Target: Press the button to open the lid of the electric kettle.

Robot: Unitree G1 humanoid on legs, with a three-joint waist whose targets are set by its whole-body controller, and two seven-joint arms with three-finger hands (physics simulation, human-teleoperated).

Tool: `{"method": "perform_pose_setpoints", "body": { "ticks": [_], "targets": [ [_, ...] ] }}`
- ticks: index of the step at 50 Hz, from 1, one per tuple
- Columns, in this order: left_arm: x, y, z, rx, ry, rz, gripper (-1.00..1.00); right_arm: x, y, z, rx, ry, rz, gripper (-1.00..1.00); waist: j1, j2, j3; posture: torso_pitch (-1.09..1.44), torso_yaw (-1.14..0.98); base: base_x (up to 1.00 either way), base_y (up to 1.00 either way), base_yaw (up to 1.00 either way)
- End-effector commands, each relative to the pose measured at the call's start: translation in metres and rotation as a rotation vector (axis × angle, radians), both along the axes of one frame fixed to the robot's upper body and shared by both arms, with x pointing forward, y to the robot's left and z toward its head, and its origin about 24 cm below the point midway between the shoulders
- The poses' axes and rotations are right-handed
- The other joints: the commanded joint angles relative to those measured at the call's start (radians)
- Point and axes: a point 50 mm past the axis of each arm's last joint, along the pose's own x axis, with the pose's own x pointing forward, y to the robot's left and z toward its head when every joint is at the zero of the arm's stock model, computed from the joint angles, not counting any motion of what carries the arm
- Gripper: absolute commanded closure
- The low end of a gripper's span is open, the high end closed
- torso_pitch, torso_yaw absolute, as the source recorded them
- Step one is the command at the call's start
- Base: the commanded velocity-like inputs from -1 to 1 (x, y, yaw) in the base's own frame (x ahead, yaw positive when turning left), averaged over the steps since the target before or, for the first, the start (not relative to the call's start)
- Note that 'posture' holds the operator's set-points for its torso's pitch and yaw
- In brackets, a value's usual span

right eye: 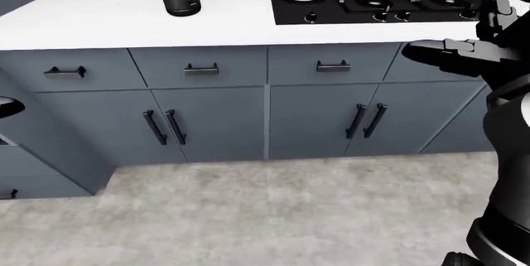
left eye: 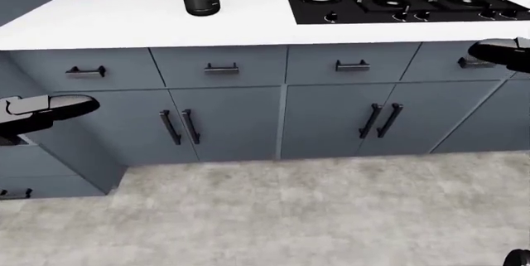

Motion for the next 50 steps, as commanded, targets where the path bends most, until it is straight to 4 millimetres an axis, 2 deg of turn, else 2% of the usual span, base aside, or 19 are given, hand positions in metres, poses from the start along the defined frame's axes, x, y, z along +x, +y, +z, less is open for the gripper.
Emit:
{"method": "perform_pose_setpoints", "body": {
  "ticks": [1, 11, 12, 18, 23, 26, 29, 31, 32, 33, 35, 37, 39, 41, 42, 43, 44, 45, 50],
  "targets": [
    [-0.0062, -0.0021, 0.0116, 0.035, -0.068, 0.007, -1.00, -0.0081, 0.0014, 0.0163, -0.032, -0.080, -0.005, -1.00, 0.000, 0.000, -0.021, 0.00, 0.00, 0.00, 0.00, 0.00],
    [-0.0064, -0.0009, 0.0111, 0.034, -0.067, 0.011, -1.00, -0.0084, 0.0023, 0.0155, -0.040, -0.078, -0.001, -1.00, 0.000, 0.002, -0.019, 0.00, 0.00, 0.00, 0.02, 0.00],
    [-0.0065, -0.0008, 0.0112, 0.033, -0.068, 0.011, -1.00, -0.0085, 0.0026, 0.0154, -0.044, -0.078, -0.003, -1.00, -0.002, 0.006, -0.040, 0.00, 0.00, 0.00, 0.08, 0.00],
    [-0.0067, -0.0007, 0.0113, 0.033, -0.068, 0.010, -1.00, -0.0087, 0.0037, 0.0142, -0.051, -0.075, 0.001, -1.00, -0.007, 0.014, -0.035, 0.00, 0.00, 0.01, 0.12, 0.00],
    [-0.0070, 0.0000, 0.0116, 0.033, -0.069, 0.012, -1.00, -0.0087, 0.0037, 0.0135, -0.051, -0.074, 0.002, -1.00, -0.012, 0.033, -0.026, 0.00, 0.00, 0.04, 0.19, 0.00],
    [-0.0075, 0.0006, 0.0126, 0.033, -0.071, 0.013, -1.00, -0.0093, 0.0038, 0.0149, -0.049, -0.075, 0.002, -1.00, -0.012, 0.030, -0.027, 0.00, 0.00, 0.04, 0.19, 0.00],
    [-0.0076, 0.0003, 0.0127, 0.033, -0.071, 0.013, -1.00, -0.0092, 0.0034, 0.0144, -0.050, -0.073, 0.002, -1.00, -0.009, -0.004, -0.029, 0.00, 0.00, 0.04, 0.19, 0.00],
    [-0.0076, 0.0002, 0.0131, 0.033, -0.071, 0.012, -1.00, -0.0092, 0.0032, 0.0148, -0.048, -0.074, 0.002, -1.00, -0.004, -0.050, -0.029, 0.00, 0.00, 0.04, 0.20, 0.00],
    [-0.0076, 0.0001, 0.0131, 0.033, -0.071, 0.012, -1.00, -0.0092, 0.0032, 0.0149, -0.049, -0.074, 0.002, -1.00, -0.007, -0.027, -0.023, 0.00, 0.00, 0.05, 0.19, 0.00],
    [-0.0075, 0.0000, 0.0131, 0.033, -0.071, 0.011, -1.00, -0.0091, 0.0032, 0.0149, -0.048, -0.075, 0.002, -1.00, -0.011, -0.023, -0.024, 0.00, 0.00, 0.04, 0.19, 0.00],
    [-0.0079, 0.0001, 0.0139, 0.033, -0.073, 0.011, -1.00, -0.0090, 0.0031, 0.0152, -0.047, -0.076, 0.002, -1.00, -0.008, -0.038, -0.031, 0.00, 0.00, 0.04, 0.17, 0.00],
    [-0.0079, -0.0001, 0.0147, 0.034, -0.074, 0.011, -1.00, -0.0090, 0.0032, 0.0156, -0.047, -0.077, 0.003, -1.00, -0.006, -0.027, -0.032, 0.00, 0.00, 0.04, 0.14, 0.00],
    [-0.0077, -0.0007, 0.0148, 0.034, -0.074, 0.009, -1.00, -0.0090, 0.0027, 0.0154, -0.048, -0.076, 0.002, -1.00, -0.007, -0.005, -0.023, 0.00, 0.00, 0.04, 0.14, 0.00],
    [-0.0076, -0.0012, 0.0154, 0.035, -0.075, 0.008, -1.00, -0.0090, 0.0030, 0.0158, -0.048, -0.077, 0.003, -1.00, -0.011, 0.024, -0.017, 0.00, 0.00, 0.04, 0.14, 0.00],
    [-0.0075, -0.0016, 0.0154, 0.035, -0.074, 0.006, -1.00, -0.0089, 0.0032, 0.0157, -0.047, -0.077, 0.004, -1.00, -0.013, 0.049, -0.024, 0.00, 0.00, 0.03, 0.13, 0.00],
    [-0.0074, -0.0019, 0.0149, 0.035, -0.073, 0.004, -1.00, -0.0089, 0.0033, 0.0153, -0.047, -0.076, 0.005, -1.00, -0.012, 0.092, -0.040, 0.00, 0.00, 0.04, 0.13, 0.00],
    [-0.0074, -0.0019, 0.0146, 0.035, -0.073, 0.004, -1.00, -0.0090, 0.0032, 0.0152, -0.047, -0.076, 0.004, -1.00, -0.008, 0.068, -0.041, 0.00, 0.00, 0.05, 0.14, 0.00],
    [-0.0075, -0.0018, 0.0146, 0.036, -0.073, 0.004, -1.00, -0.0092, 0.0032, 0.0153, -0.047, -0.077, 0.005, -1.00, -0.006, 0.068, -0.028, 0.00, 0.00, 0.04, 0.13, 0.00],
    [-0.0072, -0.0023, 0.0138, 0.037, -0.071, 0.002, -1.00, -0.0094, 0.0028, 0.0149, -0.046, -0.076, 0.004, -1.00, -0.003, 0.034, -0.033, 0.00, 0.00, 0.05, 0.10, 0.00]
  ]
}}
